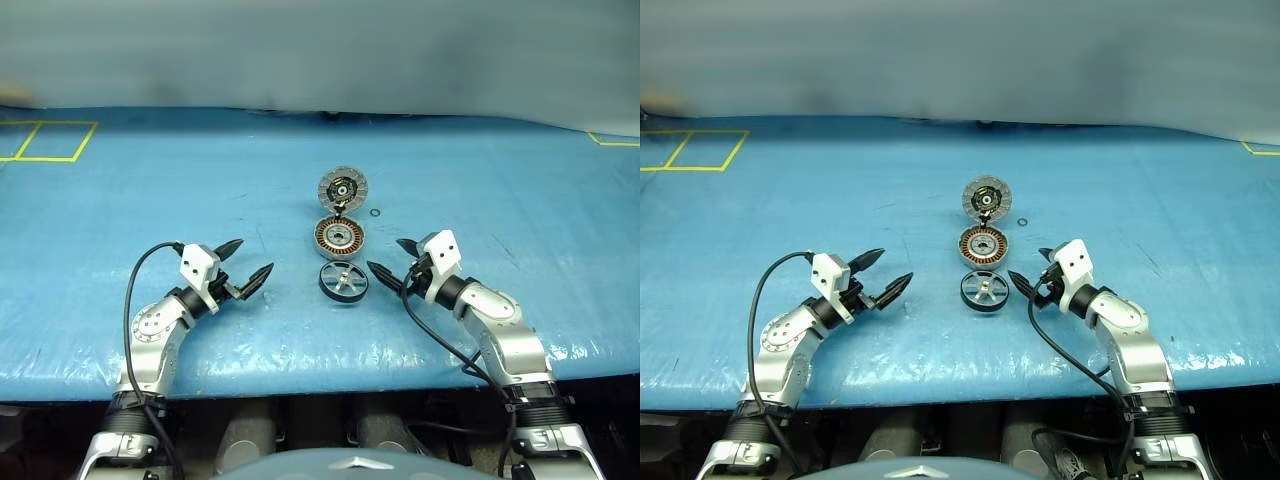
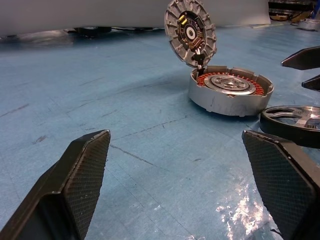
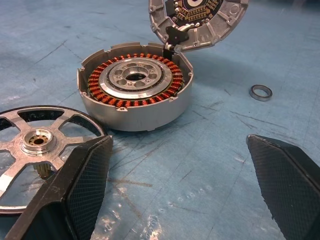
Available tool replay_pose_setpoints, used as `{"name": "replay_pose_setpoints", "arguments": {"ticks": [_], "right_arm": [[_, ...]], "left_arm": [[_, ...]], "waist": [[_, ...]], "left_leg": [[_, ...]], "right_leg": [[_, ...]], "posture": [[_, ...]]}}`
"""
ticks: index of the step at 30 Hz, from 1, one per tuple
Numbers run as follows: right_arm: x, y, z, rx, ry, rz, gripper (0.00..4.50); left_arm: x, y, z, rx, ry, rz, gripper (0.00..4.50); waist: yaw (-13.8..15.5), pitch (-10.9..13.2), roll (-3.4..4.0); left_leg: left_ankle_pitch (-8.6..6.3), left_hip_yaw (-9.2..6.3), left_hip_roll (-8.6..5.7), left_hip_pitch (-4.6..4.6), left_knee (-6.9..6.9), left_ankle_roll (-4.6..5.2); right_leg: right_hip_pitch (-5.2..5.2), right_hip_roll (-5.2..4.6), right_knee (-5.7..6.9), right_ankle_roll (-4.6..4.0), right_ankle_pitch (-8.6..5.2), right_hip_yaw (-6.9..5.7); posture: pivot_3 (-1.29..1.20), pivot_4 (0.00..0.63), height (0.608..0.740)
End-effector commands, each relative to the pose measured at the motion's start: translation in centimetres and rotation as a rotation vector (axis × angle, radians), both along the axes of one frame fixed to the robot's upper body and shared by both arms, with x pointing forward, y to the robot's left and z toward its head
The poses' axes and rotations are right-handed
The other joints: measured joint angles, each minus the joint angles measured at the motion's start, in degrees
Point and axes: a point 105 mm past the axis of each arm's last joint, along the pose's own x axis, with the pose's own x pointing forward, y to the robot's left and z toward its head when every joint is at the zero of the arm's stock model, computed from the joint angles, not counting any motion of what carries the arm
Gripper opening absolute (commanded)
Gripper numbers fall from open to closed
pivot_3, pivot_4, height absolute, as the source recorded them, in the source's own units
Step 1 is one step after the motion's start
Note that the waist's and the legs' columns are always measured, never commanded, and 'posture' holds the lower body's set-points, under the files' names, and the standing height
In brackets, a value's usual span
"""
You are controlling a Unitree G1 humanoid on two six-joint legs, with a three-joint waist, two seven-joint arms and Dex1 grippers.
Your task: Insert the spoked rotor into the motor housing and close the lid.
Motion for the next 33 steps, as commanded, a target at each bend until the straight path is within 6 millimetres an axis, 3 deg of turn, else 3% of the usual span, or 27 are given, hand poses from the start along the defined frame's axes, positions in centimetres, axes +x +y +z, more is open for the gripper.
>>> {"name": "replay_pose_setpoints", "arguments": {"ticks": [1,33], "right_arm": [[0.40,0.20,1.18,-0.014,-0.071,-0.009,4.47],[0.45,0.74,1.30,-0.005,-0.058,0.016,4.47]], "left_arm": [[0.25,-0.16,0.79,0.002,-0.039,0.002,4.50],[0.55,-0.44,1.15,-0.011,-0.047,-0.001,4.50]], "waist": [[0.00,0.00,0.00],[0.00,0.00,0.00]], "left_leg": [[0.00,0.00,0.00,0.00,0.00,0.00],[0.00,0.00,-0.01,0.00,0.01,0.00]], "right_leg": [[0.00,0.00,0.00,0.00,0.00,0.00],[0.01,0.01,0.00,0.00,0.00,-0.02]], "posture": [[0.00,0.150,0.740],[0.00,0.150,0.740]]}}
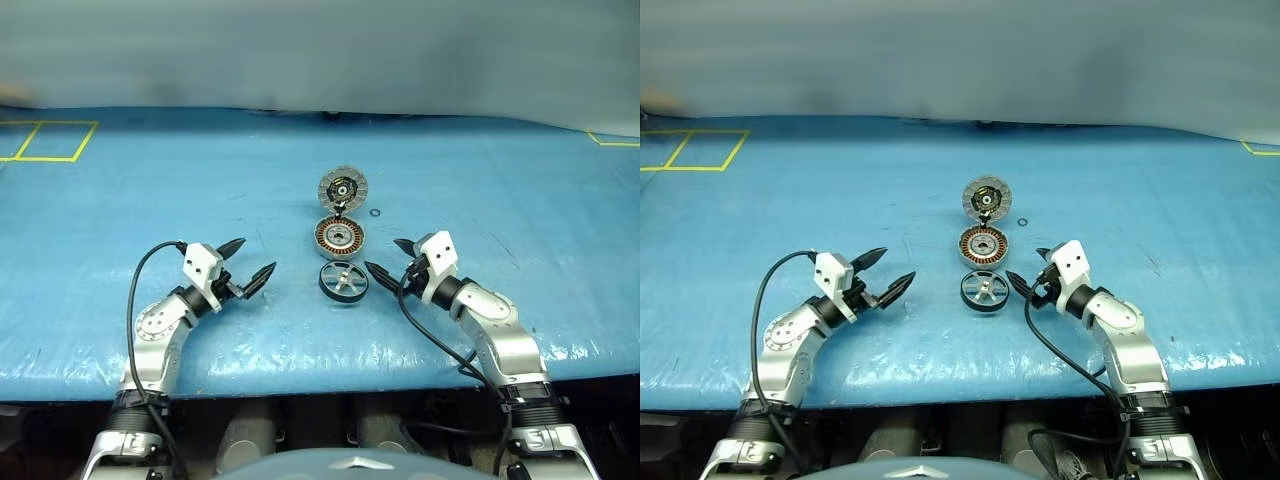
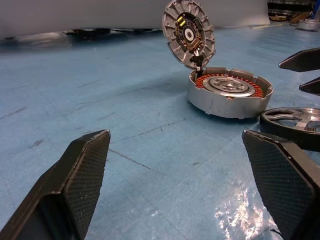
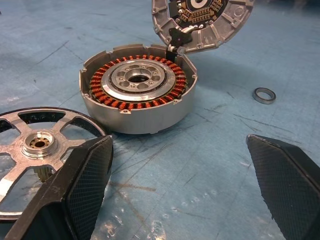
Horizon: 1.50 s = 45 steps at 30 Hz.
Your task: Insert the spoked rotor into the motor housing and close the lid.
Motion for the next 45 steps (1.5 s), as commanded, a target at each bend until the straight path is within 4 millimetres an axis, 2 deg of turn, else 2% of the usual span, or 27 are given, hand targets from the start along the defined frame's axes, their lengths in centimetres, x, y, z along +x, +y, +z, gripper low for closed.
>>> {"name": "replay_pose_setpoints", "arguments": {"ticks": [1,4,9,14,17,23,29,35,45], "right_arm": [[0.4,0.4,1.5,-0.008,-0.046,0.020,4.47],[0.5,1.1,3.1,-0.074,-0.084,0.097,4.47],[1.4,3.2,5.6,-0.330,-0.155,0.292,4.47],[2.3,5.3,6.6,-0.474,-0.166,0.458,4.47],[3.0,6.4,6.5,-0.561,-0.156,0.525,4.47],[3.9,8.3,6.3,-0.539,-0.144,0.544,4.47],[4.4,8.1,5.0,-0.519,-0.095,0.485,4.47],[4.9,6.9,3.7,-0.522,-0.045,0.407,4.47],[3.5,7.5,2.1,-0.506,-0.003,0.430,4.47]], "left_arm": [[0.4,0.0,1.0,-0.004,-0.040,0.003,4.50],[0.2,0.0,0.6,-0.006,-0.030,0.006,4.50],[0.1,-0.7,0.0,-0.013,-0.011,0.000,4.50],[0.2,-1.0,-0.1,-0.022,-0.017,0.003,4.50],[-0.1,-1.0,-0.5,-0.029,-0.007,0.012,4.50],[-0.9,-0.7,-1.2,-0.035,0.009,0.039,4.50],[-1.3,-0.3,-1.4,-0.028,0.017,0.056,4.50],[-1.1,-0.4,-1.5,-0.020,0.019,0.054,4.50],[-1.1,-0.6,-1.8,-0.009,0.029,0.052,4.50]], "waist": [[-0.01,0.00,0.00],[-0.03,0.01,0.01],[-0.20,0.03,0.04],[0.05,0.02,0.03],[0.18,0.03,0.03],[0.01,0.02,0.03],[-0.07,0.03,0.03],[-0.14,0.03,0.03],[-0.17,0.02,0.04]], "left_leg": [[0.00,0.00,0.00,0.00,0.00,0.00],[0.00,0.00,0.00,0.00,0.01,0.00],[0.00,0.01,-0.01,0.00,0.05,0.01],[0.14,-0.07,0.00,-0.04,0.05,0.25],[0.15,-0.09,-0.05,-0.14,0.09,0.31],[0.11,-0.20,-0.06,-0.20,0.11,0.25],[0.00,-0.25,-0.09,-0.21,0.12,-0.01],[0.01,-0.27,-0.09,-0.22,0.10,-0.04],[0.01,-0.28,-0.09,-0.21,0.11,-0.03]], "right_leg": [[0.00,0.00,0.00,0.00,0.00,0.00],[0.00,0.00,0.00,0.00,0.00,0.00],[-0.02,0.01,0.02,0.01,0.01,-0.05],[-0.01,0.02,0.01,-0.01,-0.01,-0.26],[-0.04,-0.02,-0.03,0.00,0.00,-0.29],[-0.06,-0.08,-0.04,0.01,0.01,-0.28],[-0.06,-0.14,-0.02,0.00,0.01,-0.27],[-0.06,-0.14,-0.02,-0.01,0.01,-0.29],[-0.06,-0.13,-0.02,-0.01,0.01,-0.30]], "posture": [[0.00,0.150,0.740],[0.00,0.150,0.740],[0.00,0.150,0.740],[0.00,0.150,0.740],[0.00,0.150,0.740],[0.00,0.150,0.740],[0.00,0.150,0.740],[0.00,0.150,0.740],[0.00,0.150,0.740]]}}
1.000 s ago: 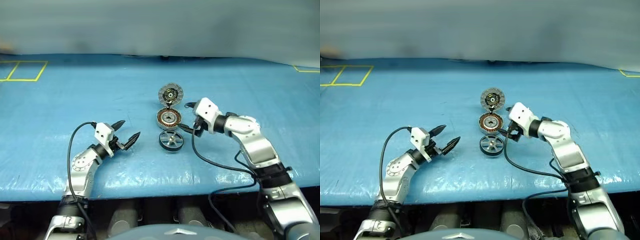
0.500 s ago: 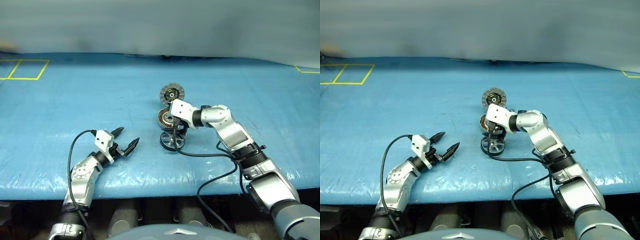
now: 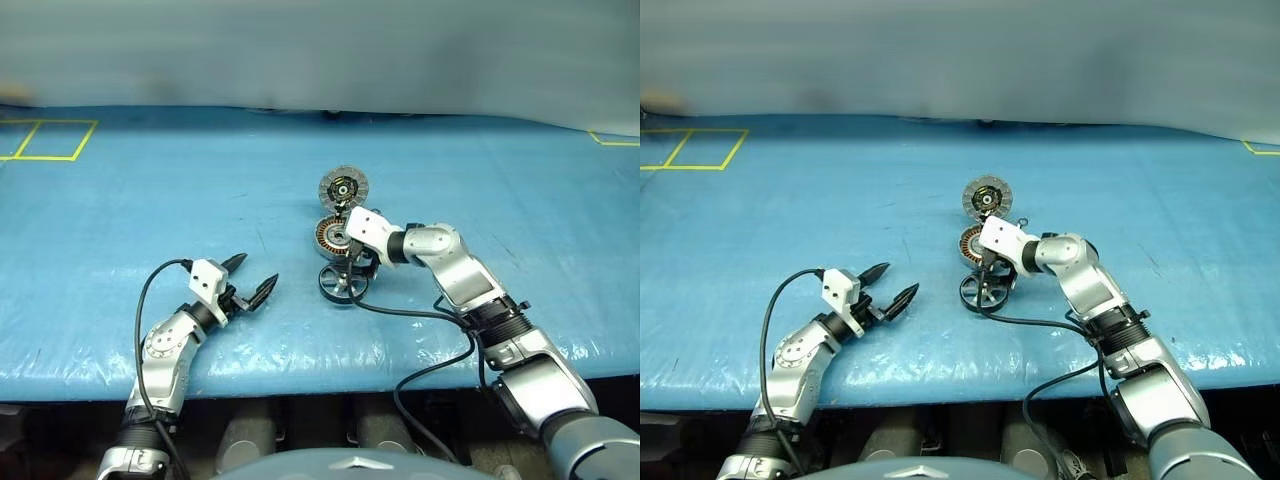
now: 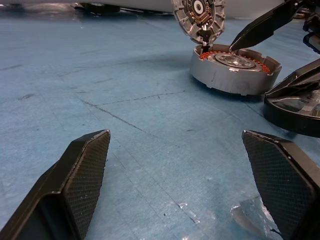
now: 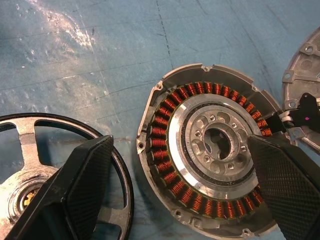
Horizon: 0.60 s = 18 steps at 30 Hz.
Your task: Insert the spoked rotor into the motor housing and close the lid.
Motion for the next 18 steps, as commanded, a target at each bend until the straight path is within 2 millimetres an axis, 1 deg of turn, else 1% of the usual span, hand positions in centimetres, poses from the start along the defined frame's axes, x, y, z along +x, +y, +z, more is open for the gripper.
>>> {"name": "replay_pose_setpoints", "arguments": {"ticks": [1,12,18], "right_arm": [[-0.4,0.3,0.0,0.012,0.000,0.006,4.47],[-0.8,0.6,-1.2,-0.022,0.036,0.028,4.47],[-0.9,0.7,-1.4,-0.032,0.050,0.037,4.47]], "left_arm": [[0.1,-0.1,0.8,0.010,-0.037,-0.004,4.50],[0.0,0.2,0.5,0.017,-0.028,0.011,4.50],[-0.1,0.2,0.5,0.018,-0.027,0.015,4.50]], "waist": [[0.00,0.00,0.00],[0.01,-0.02,0.01],[-0.01,-0.03,0.01]], "left_leg": [[0.00,0.00,0.00,0.00,0.00,0.00],[0.00,0.00,0.00,0.04,0.00,0.01],[0.00,0.01,0.00,0.13,0.00,0.01]], "right_leg": [[0.00,0.00,0.00,0.00,0.00,0.00],[0.04,0.04,0.00,0.00,0.00,-0.08],[0.11,0.05,0.01,0.00,0.00,-0.11]], "posture": [[0.00,0.150,0.740],[0.00,0.150,0.740],[0.00,0.150,0.740]]}}
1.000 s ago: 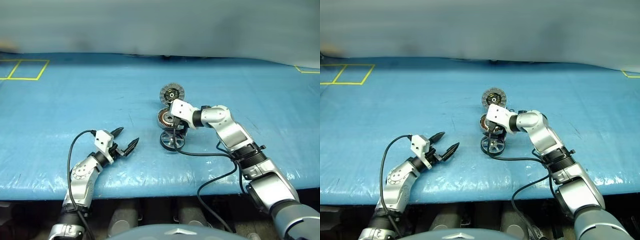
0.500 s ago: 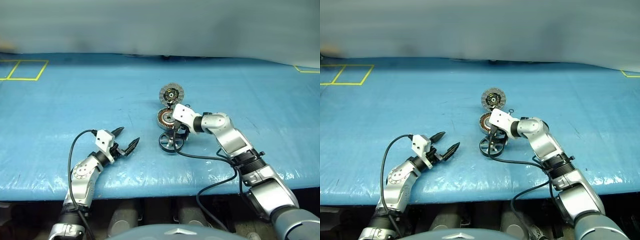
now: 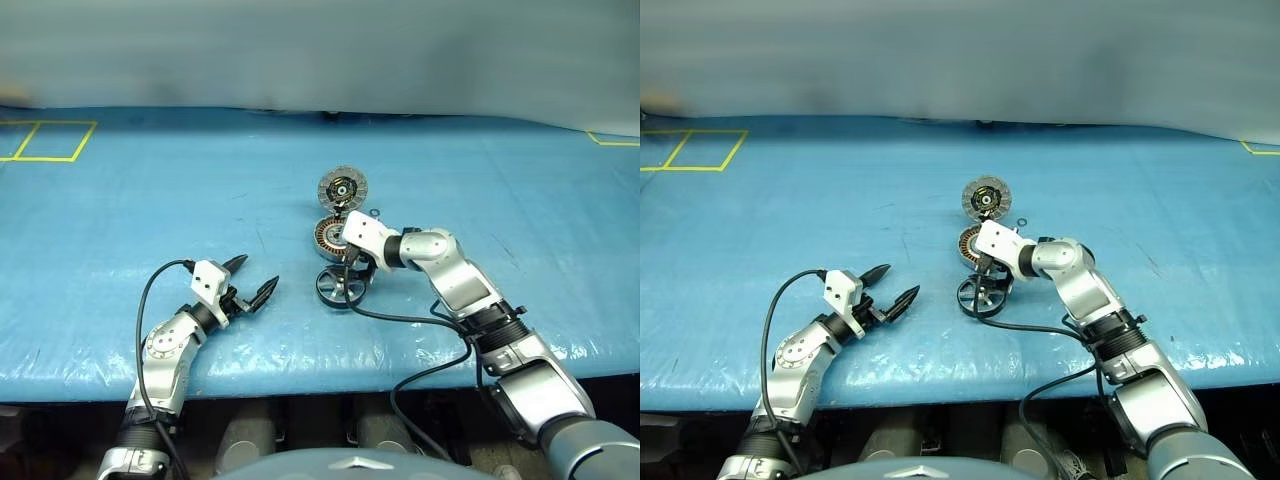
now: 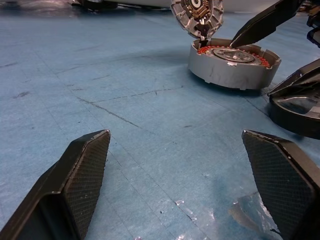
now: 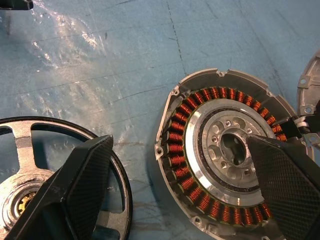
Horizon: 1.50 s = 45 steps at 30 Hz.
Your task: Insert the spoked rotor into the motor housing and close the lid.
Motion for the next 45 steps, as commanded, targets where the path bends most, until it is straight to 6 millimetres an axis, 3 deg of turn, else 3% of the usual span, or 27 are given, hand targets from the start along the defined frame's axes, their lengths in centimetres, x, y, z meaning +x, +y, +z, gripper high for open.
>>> {"name": "replay_pose_setpoints", "arguments": {"ticks": [1,15,18,23,31,33,38,45], "right_arm": [[-0.4,0.1,-1.0,-0.028,0.040,0.015,4.47],[0.4,0.2,-1.7,0.053,0.170,-0.027,4.47],[0.4,0.2,-1.7,0.063,0.184,-0.030,3.88],[0.5,0.1,-1.9,0.051,0.182,-0.034,2.29],[0.4,0.1,-2.3,0.022,0.171,-0.030,2.29],[0.4,0.1,-2.4,0.021,0.171,-0.030,1.91],[0.4,-0.1,-2.4,0.005,0.138,-0.038,1.91],[-0.9,2.1,0.0,0.116,0.083,0.019,1.91]], "left_arm": [[0.0,0.1,0.7,0.000,-0.031,0.004,4.50],[0.1,0.1,0.4,0.005,-0.028,0.014,4.50],[0.0,0.3,0.3,0.009,-0.025,0.021,4.50],[0.0,0.4,0.3,0.011,-0.025,0.025,4.50],[0.1,0.5,0.5,0.015,-0.032,0.026,4.50],[0.1,0.6,0.6,0.017,-0.035,0.028,4.50],[0.1,0.9,0.8,0.021,-0.043,0.035,4.50],[-0.4,2.1,0.6,0.039,-0.032,0.061,4.50]], "waist": [[0.00,-0.01,0.00],[-0.18,-0.03,0.01],[-0.13,-0.04,0.03],[-0.08,-0.08,0.02],[-0.10,-0.16,0.12],[-0.14,-0.16,0.12],[-0.16,-0.17,0.12],[-0.20,-0.17,0.12]], "left_leg": [[0.00,0.00,0.00,0.01,0.00,0.00],[0.01,0.00,0.01,0.12,0.00,-0.02],[0.03,0.00,0.03,0.13,0.00,-0.05],[0.03,-0.01,0.03,0.12,-0.09,-0.07],[0.05,-0.02,0.05,0.13,-0.09,-0.10],[0.05,-0.02,0.05,0.13,-0.09,-0.10],[0.05,-0.03,0.06,0.14,-0.10,-0.10],[0.04,-0.03,0.07,0.09,-0.14,-0.11]], "right_leg": [[0.00,0.00,0.00,0.00,0.00,0.00],[0.08,0.00,0.04,-0.02,0.01,0.03],[0.08,0.00,0.06,-0.08,0.05,0.04],[0.04,0.00,0.04,-0.10,0.03,0.08],[0.05,-0.02,0.05,-0.12,0.02,0.11],[0.05,-0.02,0.05,-0.12,0.02,0.11],[0.05,-0.02,0.05,-0.12,0.02,0.11],[-0.04,-0.04,0.04,-0.15,0.01,0.14]], "posture": [[0.00,0.150,0.740],[0.00,0.150,0.740],[0.00,0.150,0.740],[0.00,0.150,0.740],[0.00,0.150,0.740],[0.00,0.150,0.740],[0.00,0.150,0.740],[0.00,0.150,0.740]]}}
